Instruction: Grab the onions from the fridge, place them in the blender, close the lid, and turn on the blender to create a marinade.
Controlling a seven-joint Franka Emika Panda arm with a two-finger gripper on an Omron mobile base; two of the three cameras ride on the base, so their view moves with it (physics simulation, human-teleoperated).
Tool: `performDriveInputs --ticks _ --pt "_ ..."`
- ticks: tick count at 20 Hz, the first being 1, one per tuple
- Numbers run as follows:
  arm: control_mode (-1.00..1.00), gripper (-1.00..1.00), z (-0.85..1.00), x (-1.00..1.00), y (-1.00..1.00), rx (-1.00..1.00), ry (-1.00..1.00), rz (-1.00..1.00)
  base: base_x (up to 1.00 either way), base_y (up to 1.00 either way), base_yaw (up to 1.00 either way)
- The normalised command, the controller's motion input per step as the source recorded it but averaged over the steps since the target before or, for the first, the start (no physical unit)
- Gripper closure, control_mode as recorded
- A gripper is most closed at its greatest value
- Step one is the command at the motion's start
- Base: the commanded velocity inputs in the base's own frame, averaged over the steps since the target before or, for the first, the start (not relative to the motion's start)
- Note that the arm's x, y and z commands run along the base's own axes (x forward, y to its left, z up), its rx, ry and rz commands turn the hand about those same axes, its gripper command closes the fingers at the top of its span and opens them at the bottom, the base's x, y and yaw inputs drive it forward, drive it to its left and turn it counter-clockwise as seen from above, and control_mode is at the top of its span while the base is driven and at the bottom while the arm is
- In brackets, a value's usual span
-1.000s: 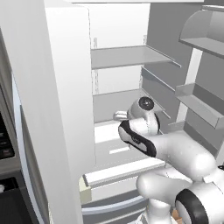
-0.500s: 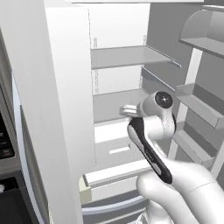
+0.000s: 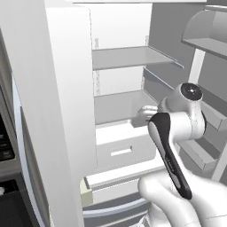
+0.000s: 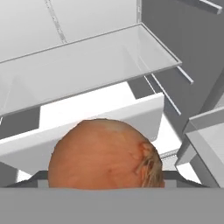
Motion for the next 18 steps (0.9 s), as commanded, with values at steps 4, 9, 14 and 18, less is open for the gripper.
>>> performDriveInputs --ticks 4,9,14,18 --pt "-1.00 1.00 -0.08 -0.39 -0.03 -0.08 0.08 0.00 0.00 0.00 0.00" --pt "-1.00 1.00 0.00 -0.12 0.00 -0.04 0.01 0.00 0.00 0.00 0.00" --pt "-1.00 1.00 0.00 0.01 0.00 0.00 0.00 0.00 0.00 0.00 0.00" --pt "-1.00 1.00 0.00 0.07 0.00 0.00 0.00 0.00 0.00 0.00 0.00"
